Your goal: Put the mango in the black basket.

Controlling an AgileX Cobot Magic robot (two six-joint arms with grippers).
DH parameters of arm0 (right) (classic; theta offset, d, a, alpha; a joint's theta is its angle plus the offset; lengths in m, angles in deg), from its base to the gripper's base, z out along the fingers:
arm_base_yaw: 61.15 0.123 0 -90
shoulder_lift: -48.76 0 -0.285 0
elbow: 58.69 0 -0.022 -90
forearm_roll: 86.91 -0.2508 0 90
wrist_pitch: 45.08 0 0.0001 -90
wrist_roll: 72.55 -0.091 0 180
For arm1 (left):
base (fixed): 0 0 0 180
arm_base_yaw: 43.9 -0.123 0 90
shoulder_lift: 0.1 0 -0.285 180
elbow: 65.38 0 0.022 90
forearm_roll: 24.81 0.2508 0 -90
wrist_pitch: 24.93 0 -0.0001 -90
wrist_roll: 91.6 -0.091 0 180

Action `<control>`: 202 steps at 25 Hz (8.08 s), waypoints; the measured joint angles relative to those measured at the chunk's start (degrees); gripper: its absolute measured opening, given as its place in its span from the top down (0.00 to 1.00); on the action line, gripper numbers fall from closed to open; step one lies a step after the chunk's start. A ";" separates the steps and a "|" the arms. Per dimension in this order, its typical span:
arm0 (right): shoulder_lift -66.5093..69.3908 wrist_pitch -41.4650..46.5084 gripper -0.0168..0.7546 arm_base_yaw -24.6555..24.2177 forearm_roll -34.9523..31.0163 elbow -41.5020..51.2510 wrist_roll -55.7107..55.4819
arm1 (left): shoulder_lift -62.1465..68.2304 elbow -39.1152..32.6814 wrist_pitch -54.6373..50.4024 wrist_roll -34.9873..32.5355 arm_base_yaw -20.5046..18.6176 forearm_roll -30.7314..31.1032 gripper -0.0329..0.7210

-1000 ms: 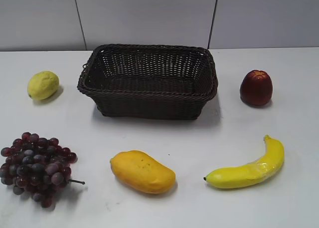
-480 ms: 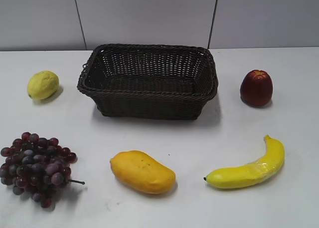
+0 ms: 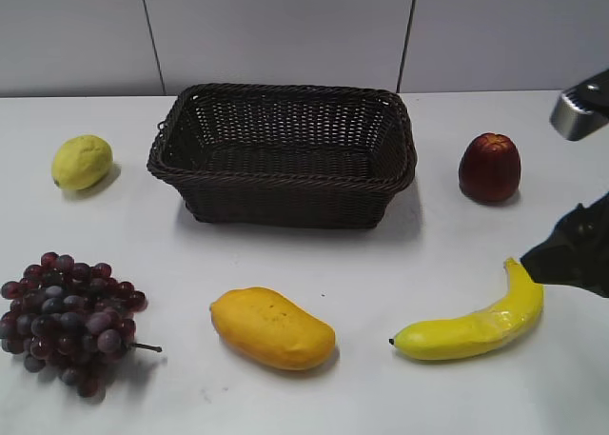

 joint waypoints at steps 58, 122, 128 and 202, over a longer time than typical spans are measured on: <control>56.46 25.42 0.29 30.71 3.12 -49.61 5.25 | 0.00 0.00 0.00 0.00 0.00 0.00 0.27; 65.29 28.77 0.21 9.99 5.00 -99.84 -22.65 | 0.00 0.00 0.00 0.00 0.00 0.00 0.27; 56.31 28.79 0.21 2.87 5.00 -87.34 -23.09 | 0.00 0.00 0.00 0.00 0.00 0.00 0.27; -66.72 19.69 0.21 -13.03 7.26 11.99 -23.85 | 0.00 0.00 0.00 0.00 0.00 0.00 0.27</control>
